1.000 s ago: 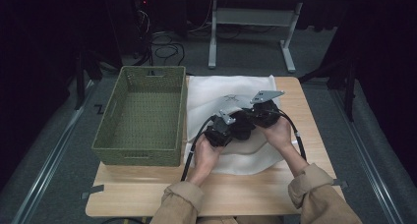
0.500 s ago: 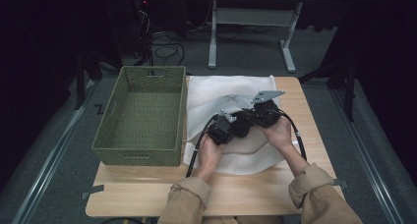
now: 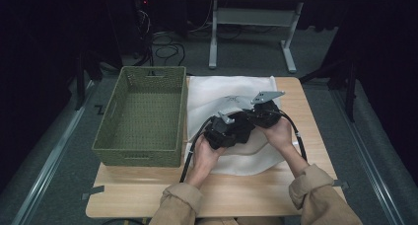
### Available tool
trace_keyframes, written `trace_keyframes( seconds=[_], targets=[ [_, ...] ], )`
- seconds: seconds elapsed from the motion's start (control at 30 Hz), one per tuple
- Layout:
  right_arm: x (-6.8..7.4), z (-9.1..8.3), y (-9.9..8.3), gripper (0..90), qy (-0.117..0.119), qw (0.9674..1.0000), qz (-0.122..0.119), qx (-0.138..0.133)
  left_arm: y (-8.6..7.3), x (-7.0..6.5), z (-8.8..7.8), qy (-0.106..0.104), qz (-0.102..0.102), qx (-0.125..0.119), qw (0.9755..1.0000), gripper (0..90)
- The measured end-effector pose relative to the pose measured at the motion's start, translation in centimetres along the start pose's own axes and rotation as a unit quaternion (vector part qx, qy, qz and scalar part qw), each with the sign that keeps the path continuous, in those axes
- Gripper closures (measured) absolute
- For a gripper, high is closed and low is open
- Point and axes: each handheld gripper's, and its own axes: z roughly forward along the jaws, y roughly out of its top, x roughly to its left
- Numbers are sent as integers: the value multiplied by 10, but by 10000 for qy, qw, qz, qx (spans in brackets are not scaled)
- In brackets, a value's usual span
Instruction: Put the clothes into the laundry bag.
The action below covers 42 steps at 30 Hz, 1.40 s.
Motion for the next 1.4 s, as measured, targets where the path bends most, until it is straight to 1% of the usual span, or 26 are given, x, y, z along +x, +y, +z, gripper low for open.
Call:
trace_keyframes(
  seconds=[0.13, 0.23, 0.33, 0.37, 0.4, 0.43, 0.5, 0.53, 0.6, 0.63, 0.67, 0.7, 0.77, 0.83, 0.9, 0.93, 1.0, 1.1, 1.17, 1.27, 1.37, 1.4],
  targets=[
    [0, 0, 0, 886, -1, 10000, -13, 7, -5, 0, -4, -21, 70, 139, 9999, 375],
    [-1, 0, 0, 885, 1, 10000, 9, -7, -12, 1, -4, -7, 100, 258, 9996, 416],
    [-1, 0, 0, 886, -1, 10000, 21, -1, -19, 5, 0, -76, 53, 399, 9992, 507],
    [-1, 0, 0, 886, -2, 10000, 11, -5, -20, 5, 2, -113, 26, 469, 9988, 550],
    [-1, 0, 0, 886, -7, 10000, 5, 8, -21, 6, 4, -100, 25, 540, 9985, 595],
    [0, -1, 0, 886, -9, 10000, 8, 16, -22, 6, 7, -77, 29, 618, 9981, 629],
    [-1, -1, 0, 886, -21, 10000, -3, -16, -24, 7, 15, -69, 63, 847, 9964, 680],
    [-1, -1, 0, 886, -20, 10000, -15, -17, -24, 8, 17, -133, 14, 838, 9964, 703],
    [0, -1, 0, 886, -18, 10000, 5, 15, -22, 8, 18, -146, -47, 861, 9962, 754],
    [0, -1, 0, 886, -17, 10000, 5, 15, -20, 7, 18, -101, -7, 848, 9963, 794],
    [0, -1, 0, 886, -6, 10000, 40, 27, -19, 6, 18, -49, 14, 781, 9969, 829],
    [0, -1, 1, 886, -6, 10000, 11, 38, -19, 7, 18, -41, -7, 709, 9975, 860],
    [1, 0, 1, 886, -1, 10000, 1, -8, -17, 10, 18, -1, -169, 457, 9988, 869],
    [1, 0, 1, 886, 7, 10000, -11, -6, -13, 11, 17, 52, -272, 236, 9993, 872],
    [0, -1, 1, 886, 25, 10000, 17, 33, -10, 10, 16, 137, -294, 49, 9995, 874],
    [0, -1, 1, 887, 30, 10000, 23, 29, -7, 9, 17, 182, -296, 2, 9994, 874],
    [0, -1, 1, 886, 42, 10000, -7, -17, -2, 6, 20, 335, -283, -79, 9990, 873],
    [0, -1, 1, 887, 52, 10000, -18, 30, 3, 7, 29, 398, -468, -88, 9981, 871],
    [1, -1, 0, 887, 55, 10000, -7, 15, 4, 7, 33, 448, -495, -71, 9977, 868],
    [1, -3, 0, 887, 61, 10000, 10, 0, 2, 9, 41, 568, -532, 27, 9970, 864],
    [1, -3, 0, 887, 72, 10000, -15, -14, 2, 11, 42, 570, -560, 35, 9968, 847],
    [1, -3, 0, 887, 60, 10000, -17, 20, 2, 11, 42, 559, -567, 42, 9968, 824]
  ],
)
